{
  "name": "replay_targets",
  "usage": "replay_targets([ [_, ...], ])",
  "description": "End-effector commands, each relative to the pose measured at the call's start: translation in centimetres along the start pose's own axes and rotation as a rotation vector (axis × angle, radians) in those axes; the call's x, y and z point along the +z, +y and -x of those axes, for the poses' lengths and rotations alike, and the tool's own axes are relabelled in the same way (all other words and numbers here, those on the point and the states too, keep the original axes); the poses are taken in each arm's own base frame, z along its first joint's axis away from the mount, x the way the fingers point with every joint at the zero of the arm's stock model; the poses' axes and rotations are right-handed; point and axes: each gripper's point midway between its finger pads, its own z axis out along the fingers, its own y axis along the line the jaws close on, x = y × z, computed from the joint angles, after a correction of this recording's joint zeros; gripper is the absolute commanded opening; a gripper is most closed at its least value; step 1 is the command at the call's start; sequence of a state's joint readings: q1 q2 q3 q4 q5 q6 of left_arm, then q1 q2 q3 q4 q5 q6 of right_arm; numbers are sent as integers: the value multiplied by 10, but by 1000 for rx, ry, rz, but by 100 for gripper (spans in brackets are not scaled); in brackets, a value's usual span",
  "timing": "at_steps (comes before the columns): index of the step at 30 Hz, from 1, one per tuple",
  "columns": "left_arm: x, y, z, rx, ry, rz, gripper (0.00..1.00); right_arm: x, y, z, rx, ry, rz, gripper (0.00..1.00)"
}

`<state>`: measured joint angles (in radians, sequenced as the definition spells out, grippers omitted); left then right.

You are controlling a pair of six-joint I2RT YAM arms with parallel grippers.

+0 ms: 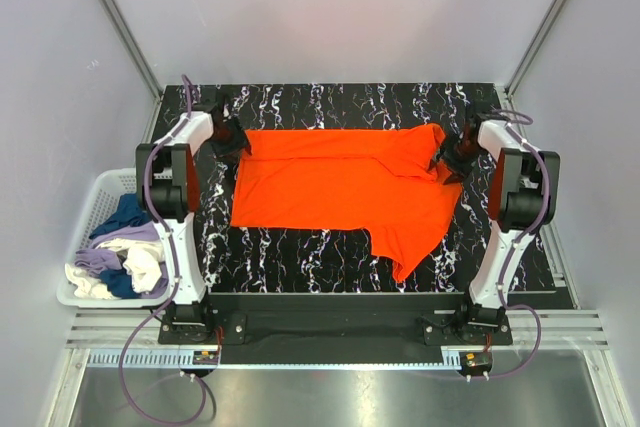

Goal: Fold and stack the t-shirts
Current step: Fold the tshirt

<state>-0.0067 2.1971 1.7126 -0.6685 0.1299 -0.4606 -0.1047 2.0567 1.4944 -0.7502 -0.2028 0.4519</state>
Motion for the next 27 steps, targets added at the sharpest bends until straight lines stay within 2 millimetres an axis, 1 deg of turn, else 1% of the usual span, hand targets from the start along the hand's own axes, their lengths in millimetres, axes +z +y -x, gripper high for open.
replay_targets([
  [1,-44,-12,24,2,-110,-31,59,-48,31,53,-61,-214,95,67],
  [2,-58,-17,30,0,-143,-48,61,-62,41,68,-73,-246,114,69],
  [3,-64,-21,34,-11,-160,-59,61,-57,43,73,-67,-234,119,71],
  [4,-71,-27,40,-16,-184,-87,61,-60,46,80,-53,-238,130,72],
  [5,-79,-33,46,-23,-210,-111,61,-71,54,95,-18,-266,163,74],
  [6,-83,-39,49,-39,-224,-131,61,-63,57,99,7,-245,181,78],
  [7,-87,-49,59,-34,-259,-176,60,-63,62,104,31,-242,202,79],
  [8,-83,-53,63,-39,-263,-194,58,-59,69,114,85,-224,228,79],
  [9,-80,-57,67,-51,-265,-209,56,-59,76,117,110,-201,258,79],
  [10,-88,-70,80,-44,-283,-255,50,-70,90,130,152,-220,294,79],
  [11,-81,-74,82,-47,-266,-268,49,-57,90,132,191,-189,293,79],
  [12,-65,-79,80,-56,-226,-299,47,-54,94,134,220,-173,314,78],
  [13,-59,-82,82,-60,-216,-314,45,-59,102,142,240,-181,339,74],
  [14,-58,-88,88,-71,-221,-331,42,-44,101,141,317,-127,336,70],
  [15,-47,-89,85,-81,-197,-342,41,-41,103,142,340,-114,340,67],
  [16,-43,-91,88,-87,-203,-355,40,-44,108,146,373,-111,352,66],
  [17,-39,-92,88,-105,-198,-360,39,-37,107,144,393,-91,343,66],
  [19,-29,-94,84,-112,-172,-383,38,-35,105,145,414,-94,334,66],
  [21,-20,-91,80,-129,-150,-380,37,-35,103,145,418,-97,327,66],
  [22,-13,-92,75,-132,-131,-385,36,-28,100,141,425,-78,321,66],
  [24,-7,-90,70,-144,-108,-385,36,-22,101,138,430,-59,334,65],
  [25,-4,-90,68,-147,-97,-385,35,-15,99,134,440,-40,327,65],
  [27,3,-87,64,-161,-82,-376,35,-10,99,134,443,-39,339,65],
])
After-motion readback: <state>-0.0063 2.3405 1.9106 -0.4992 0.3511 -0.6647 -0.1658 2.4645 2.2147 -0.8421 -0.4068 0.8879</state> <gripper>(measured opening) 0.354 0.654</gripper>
